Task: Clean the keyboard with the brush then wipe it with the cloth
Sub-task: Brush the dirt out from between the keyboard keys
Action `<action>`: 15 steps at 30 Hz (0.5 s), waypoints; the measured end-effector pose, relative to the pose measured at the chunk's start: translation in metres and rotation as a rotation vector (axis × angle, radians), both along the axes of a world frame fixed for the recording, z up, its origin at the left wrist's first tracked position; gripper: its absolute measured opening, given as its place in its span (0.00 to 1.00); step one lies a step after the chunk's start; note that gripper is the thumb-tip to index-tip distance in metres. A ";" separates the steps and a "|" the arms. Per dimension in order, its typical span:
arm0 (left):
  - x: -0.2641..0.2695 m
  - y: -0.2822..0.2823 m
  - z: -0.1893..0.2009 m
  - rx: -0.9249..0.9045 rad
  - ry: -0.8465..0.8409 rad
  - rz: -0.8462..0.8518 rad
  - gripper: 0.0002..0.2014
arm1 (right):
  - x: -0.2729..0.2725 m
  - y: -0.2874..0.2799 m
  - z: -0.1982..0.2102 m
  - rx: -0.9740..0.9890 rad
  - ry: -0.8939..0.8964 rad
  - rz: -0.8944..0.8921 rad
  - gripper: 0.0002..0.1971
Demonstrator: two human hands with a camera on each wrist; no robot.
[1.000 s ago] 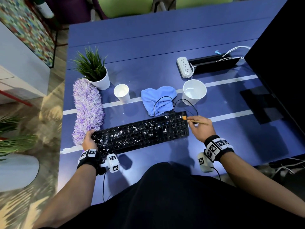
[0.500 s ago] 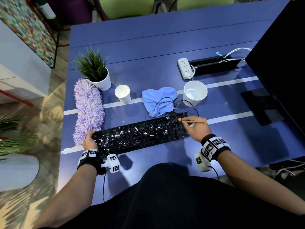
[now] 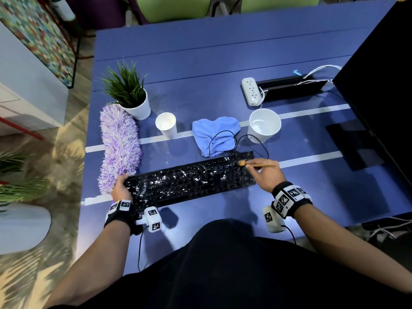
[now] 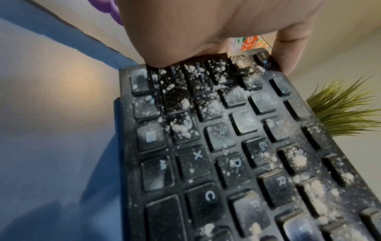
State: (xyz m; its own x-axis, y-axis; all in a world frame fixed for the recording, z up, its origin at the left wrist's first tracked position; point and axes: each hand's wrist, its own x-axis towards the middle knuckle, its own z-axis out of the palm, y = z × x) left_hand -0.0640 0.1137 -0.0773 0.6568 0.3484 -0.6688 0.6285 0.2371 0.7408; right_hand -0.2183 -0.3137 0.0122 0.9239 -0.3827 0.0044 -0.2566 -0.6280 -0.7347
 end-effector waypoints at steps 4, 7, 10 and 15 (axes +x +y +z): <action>0.001 0.005 -0.005 0.003 -0.022 -0.023 0.15 | -0.003 0.000 -0.002 -0.096 -0.054 0.007 0.05; -0.001 -0.001 0.003 0.005 -0.025 -0.038 0.13 | 0.001 -0.009 -0.007 -0.094 0.005 -0.230 0.05; 0.002 0.007 -0.010 0.048 -0.053 -0.093 0.14 | 0.004 -0.010 -0.003 -0.085 0.012 -0.176 0.05; 0.013 0.024 -0.042 0.008 -0.021 -0.044 0.15 | 0.010 0.006 0.003 -0.074 0.020 0.101 0.06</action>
State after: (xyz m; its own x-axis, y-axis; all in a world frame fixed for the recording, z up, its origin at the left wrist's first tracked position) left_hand -0.0507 0.1374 -0.1193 0.6850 0.3246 -0.6522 0.6227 0.2037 0.7554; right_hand -0.2086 -0.3076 0.0147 0.9580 -0.2867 0.0103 -0.2032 -0.7036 -0.6809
